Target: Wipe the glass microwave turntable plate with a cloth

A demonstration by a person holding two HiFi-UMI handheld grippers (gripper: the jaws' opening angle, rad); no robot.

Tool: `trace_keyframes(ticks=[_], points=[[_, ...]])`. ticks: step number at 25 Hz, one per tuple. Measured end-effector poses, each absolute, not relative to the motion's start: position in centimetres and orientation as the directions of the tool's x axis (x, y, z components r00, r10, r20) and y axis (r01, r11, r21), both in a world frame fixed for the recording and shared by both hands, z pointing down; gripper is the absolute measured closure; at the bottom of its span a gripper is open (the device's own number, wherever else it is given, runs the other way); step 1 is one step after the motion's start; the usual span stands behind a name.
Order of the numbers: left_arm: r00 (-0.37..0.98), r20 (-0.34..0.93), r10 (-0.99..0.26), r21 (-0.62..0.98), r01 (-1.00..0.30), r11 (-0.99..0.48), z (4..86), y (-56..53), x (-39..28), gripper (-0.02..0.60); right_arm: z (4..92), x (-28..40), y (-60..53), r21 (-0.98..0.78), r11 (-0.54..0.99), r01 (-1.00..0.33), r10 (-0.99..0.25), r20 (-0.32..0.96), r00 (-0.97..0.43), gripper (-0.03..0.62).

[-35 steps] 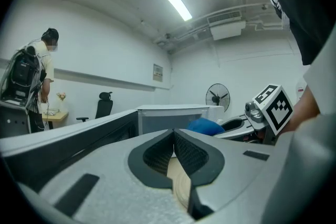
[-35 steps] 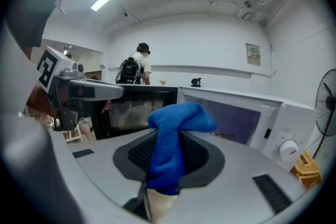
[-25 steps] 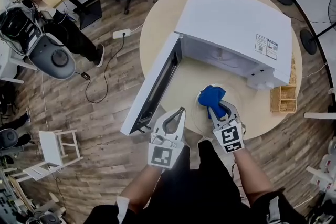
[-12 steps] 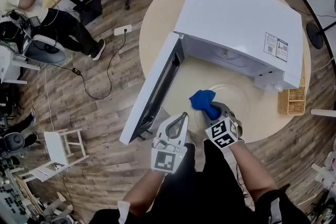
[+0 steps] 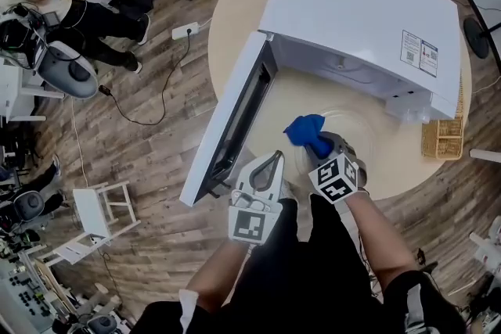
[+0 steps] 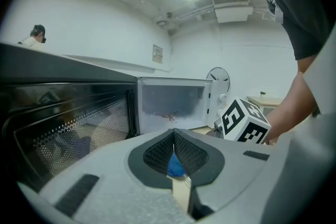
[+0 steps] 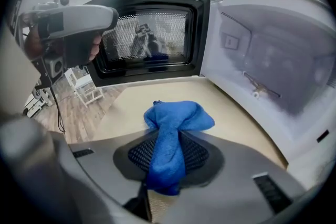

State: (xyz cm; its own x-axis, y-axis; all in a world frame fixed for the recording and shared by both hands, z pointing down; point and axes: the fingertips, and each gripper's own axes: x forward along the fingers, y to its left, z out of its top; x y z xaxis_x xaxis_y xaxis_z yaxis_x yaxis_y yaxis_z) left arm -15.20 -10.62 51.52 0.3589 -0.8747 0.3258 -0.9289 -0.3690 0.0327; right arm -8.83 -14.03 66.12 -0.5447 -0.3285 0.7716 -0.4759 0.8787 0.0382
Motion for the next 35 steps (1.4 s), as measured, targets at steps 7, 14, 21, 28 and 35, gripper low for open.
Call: trace_keyframes(ticks=[7,14,21,28,35], points=[[0.384,0.311,-0.869,-0.023,-0.911,-0.411,51.4,-10.9,-14.1,0.575,66.1,-5.7,-16.8,0.104,0.810,-0.577,-0.432,0.771,-0.468,0.497],[0.410,0.320,-0.854,-0.035,-0.896,-0.443,51.6,-10.9,-12.5,0.575,66.1,-1.5,-19.2,0.192,0.730,-0.655,-0.527,0.770,-0.361,0.497],[0.438,0.292,-0.850,-0.073,-0.876,-0.477,50.8,-11.5,-11.3,0.575,65.9,2.6,-20.7,0.237,0.658,-0.715,-0.581,0.763,-0.282,0.497],[0.439,0.306,-0.845,-0.061,-0.876,-0.478,51.3,-11.4,-10.7,0.575,66.1,6.3,-21.1,0.287,0.599,-0.747,-0.614,0.764,-0.200,0.499],[0.425,0.313,-0.849,0.037,-0.899,-0.437,51.6,-11.3,-11.4,0.575,64.6,6.4,-21.0,0.302,0.584,-0.753,-0.646,0.735,-0.207,0.499]])
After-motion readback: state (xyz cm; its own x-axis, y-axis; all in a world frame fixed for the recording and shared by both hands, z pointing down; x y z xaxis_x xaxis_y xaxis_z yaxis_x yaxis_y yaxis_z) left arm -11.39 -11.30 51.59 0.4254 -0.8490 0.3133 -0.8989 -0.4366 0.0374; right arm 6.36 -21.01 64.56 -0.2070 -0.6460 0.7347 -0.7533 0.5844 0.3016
